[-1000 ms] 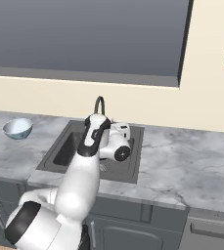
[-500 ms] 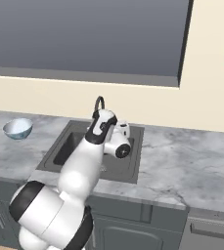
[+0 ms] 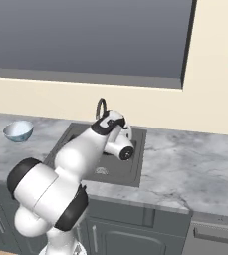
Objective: Rinse each bowl for a few seconds and place them down in the sink or on the counter.
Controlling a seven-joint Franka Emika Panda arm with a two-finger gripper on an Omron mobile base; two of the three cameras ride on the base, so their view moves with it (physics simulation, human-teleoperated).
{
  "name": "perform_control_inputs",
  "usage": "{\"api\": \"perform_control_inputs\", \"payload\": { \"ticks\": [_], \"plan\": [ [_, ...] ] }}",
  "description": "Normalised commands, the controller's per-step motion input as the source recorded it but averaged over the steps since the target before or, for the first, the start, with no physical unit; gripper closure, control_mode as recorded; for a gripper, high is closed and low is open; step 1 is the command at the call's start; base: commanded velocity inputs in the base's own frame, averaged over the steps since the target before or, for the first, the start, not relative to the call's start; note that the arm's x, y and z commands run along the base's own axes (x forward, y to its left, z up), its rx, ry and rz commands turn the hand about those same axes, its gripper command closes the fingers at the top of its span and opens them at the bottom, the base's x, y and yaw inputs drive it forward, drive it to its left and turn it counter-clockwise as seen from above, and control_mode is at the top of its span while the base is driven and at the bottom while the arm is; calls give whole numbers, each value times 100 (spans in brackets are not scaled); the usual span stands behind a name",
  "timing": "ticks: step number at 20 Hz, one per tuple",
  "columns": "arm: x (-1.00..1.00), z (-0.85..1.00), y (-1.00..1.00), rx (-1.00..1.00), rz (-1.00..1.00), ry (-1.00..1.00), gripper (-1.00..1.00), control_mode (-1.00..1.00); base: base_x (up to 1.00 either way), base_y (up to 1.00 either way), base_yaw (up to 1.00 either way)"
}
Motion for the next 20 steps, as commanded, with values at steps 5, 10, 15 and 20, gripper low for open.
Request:
{"api": "perform_control_inputs", "payload": {
  "ticks": [5, 10, 15, 20],
  "plan": [
    [24, -6, 0, 0, 3, 0, -100, -100, 0, 0, 0],
    [28, -5, 0, 0, 1, 0, -100, -100, 0, 0, 0],
    [30, -10, 0, 1, 1, 1, -100, -100, 0, 0, 0],
    [22, -20, 4, 2, 0, 2, -100, -100, 0, 0, 0]
  ]
}}
